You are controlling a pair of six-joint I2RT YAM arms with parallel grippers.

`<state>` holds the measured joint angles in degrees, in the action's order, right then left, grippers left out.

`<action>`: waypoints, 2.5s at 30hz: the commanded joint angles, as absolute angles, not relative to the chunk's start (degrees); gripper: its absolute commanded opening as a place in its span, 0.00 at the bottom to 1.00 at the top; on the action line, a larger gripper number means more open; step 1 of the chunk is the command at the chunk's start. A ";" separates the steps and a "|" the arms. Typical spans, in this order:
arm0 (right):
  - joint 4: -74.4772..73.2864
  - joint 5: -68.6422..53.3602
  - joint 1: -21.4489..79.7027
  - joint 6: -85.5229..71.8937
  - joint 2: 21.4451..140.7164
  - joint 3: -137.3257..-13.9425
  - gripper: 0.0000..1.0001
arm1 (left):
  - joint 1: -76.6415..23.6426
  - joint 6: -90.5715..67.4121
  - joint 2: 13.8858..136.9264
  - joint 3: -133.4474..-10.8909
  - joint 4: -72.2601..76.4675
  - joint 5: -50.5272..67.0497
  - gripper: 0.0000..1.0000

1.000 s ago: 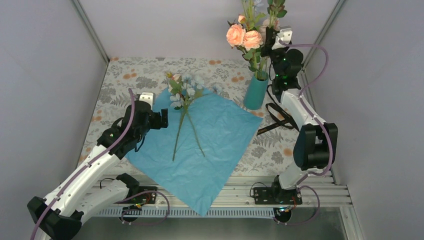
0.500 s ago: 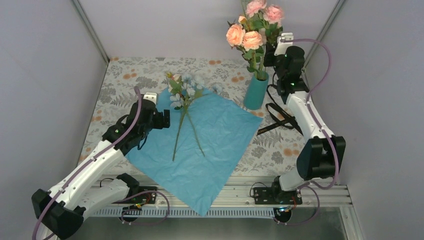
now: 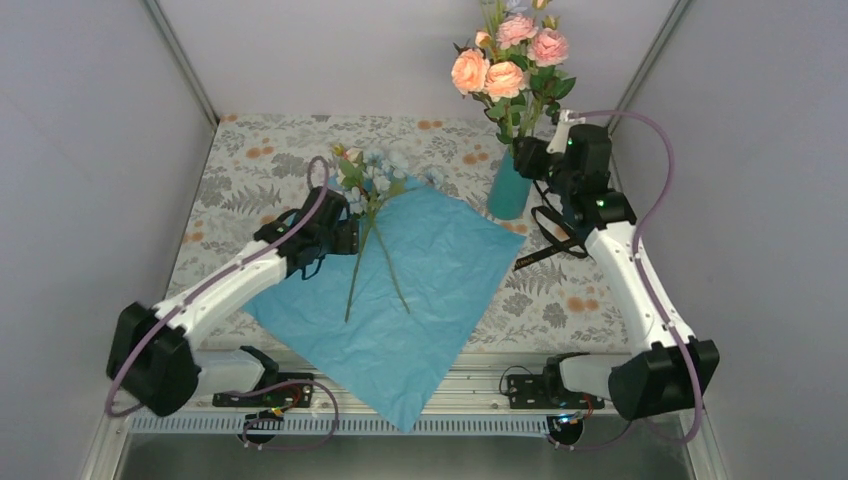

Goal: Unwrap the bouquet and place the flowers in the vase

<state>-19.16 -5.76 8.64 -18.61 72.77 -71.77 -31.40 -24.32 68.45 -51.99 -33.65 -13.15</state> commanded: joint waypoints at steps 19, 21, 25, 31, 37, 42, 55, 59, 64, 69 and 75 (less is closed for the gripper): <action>-8.36 -7.92 38.27 -29.39 88.15 -65.04 0.46 | -26.94 -27.18 74.23 -52.60 -27.77 -4.28 0.88; -8.56 -8.22 40.40 -28.43 95.52 -68.58 0.46 | -27.01 -26.25 70.05 -53.48 -29.98 -5.83 0.92; -8.91 -6.87 43.22 -27.79 105.85 -74.68 0.44 | -27.16 -24.37 65.37 -55.64 -34.31 -8.82 0.96; -12.39 -6.45 43.81 -25.30 116.40 -82.90 0.43 | -27.40 -24.49 60.98 -55.24 -37.44 -11.55 0.97; -14.54 -8.62 43.86 -23.34 122.83 -87.42 0.42 | -27.42 -25.67 60.42 -52.56 -36.61 -11.20 0.97; -15.95 -7.94 43.93 -22.60 125.10 -88.29 0.40 | -27.42 -27.11 60.72 -50.00 -34.44 -9.12 0.95; -11.30 -7.14 44.27 -21.44 116.97 -82.98 0.04 | -27.42 -28.83 66.90 -41.82 -23.68 -2.26 0.80; -7.73 -8.60 44.73 -21.28 110.83 -78.46 0.04 | -27.42 -28.02 70.23 -40.48 -18.25 0.54 0.76; -6.11 -10.44 44.90 -22.33 106.67 -75.09 0.04 | -27.42 -27.54 74.90 -40.33 -13.73 5.17 0.76; -4.65 -10.23 45.30 -22.94 104.50 -72.93 0.04 | -27.45 -27.81 76.27 -39.91 -10.43 9.64 0.68; -4.39 -7.38 45.53 -22.42 104.58 -72.08 0.04 | -27.18 -29.97 74.00 -41.13 -14.92 8.25 0.66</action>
